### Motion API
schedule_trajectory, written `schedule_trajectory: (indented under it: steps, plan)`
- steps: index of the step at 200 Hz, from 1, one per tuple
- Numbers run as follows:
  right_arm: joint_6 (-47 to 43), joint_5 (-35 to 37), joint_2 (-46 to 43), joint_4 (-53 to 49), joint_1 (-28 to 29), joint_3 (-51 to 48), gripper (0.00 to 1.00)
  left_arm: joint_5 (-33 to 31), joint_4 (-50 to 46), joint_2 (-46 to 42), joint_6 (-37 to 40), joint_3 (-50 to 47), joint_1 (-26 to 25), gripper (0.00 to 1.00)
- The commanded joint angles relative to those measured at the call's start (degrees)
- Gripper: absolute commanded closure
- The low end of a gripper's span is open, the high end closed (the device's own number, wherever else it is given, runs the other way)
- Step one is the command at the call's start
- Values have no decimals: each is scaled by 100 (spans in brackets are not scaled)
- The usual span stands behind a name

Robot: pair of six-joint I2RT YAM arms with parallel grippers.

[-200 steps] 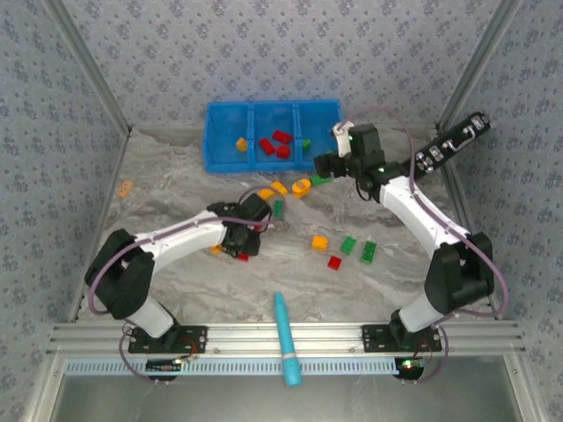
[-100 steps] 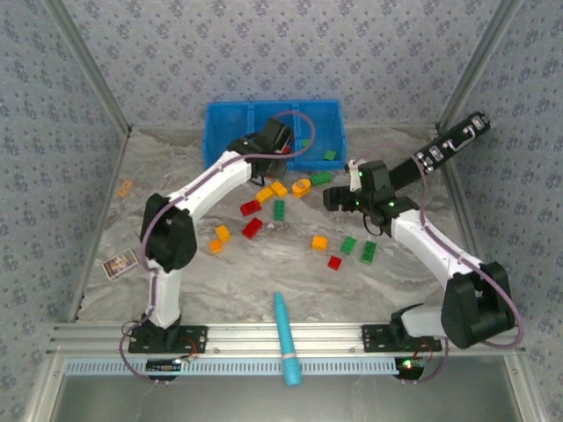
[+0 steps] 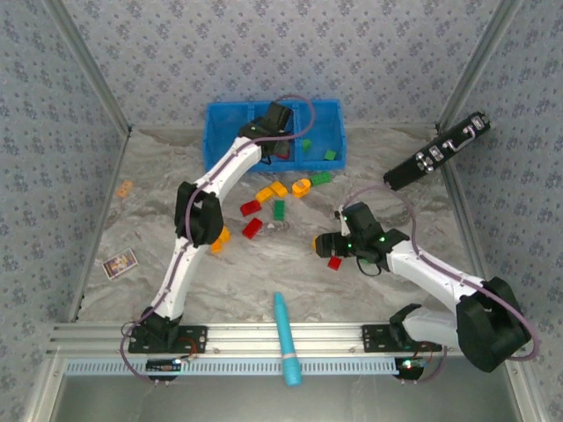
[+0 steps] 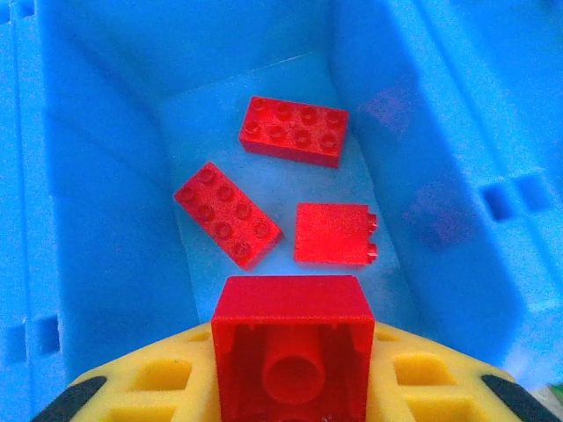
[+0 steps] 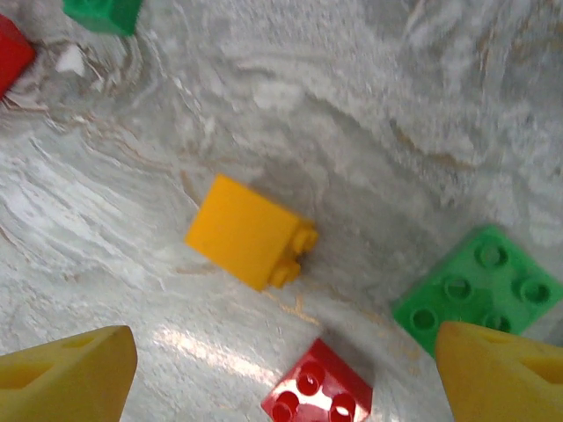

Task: Sort the legos into containers by color
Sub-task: Place the lego in the container.

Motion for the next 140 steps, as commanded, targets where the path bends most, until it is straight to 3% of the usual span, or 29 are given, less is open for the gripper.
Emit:
schedule_trajectory:
  steps: [1,64,140]
  plan:
    - [312,219,-165,-123,65,-107,10,-130,289,269,57,347,71,73]
    - [402,302,81,48,189,-197,10,-104,145,573,-205,594,127,44]
    - [730,541,230,-180,460,-264,14,-50,279,-173,211,390,43,36]
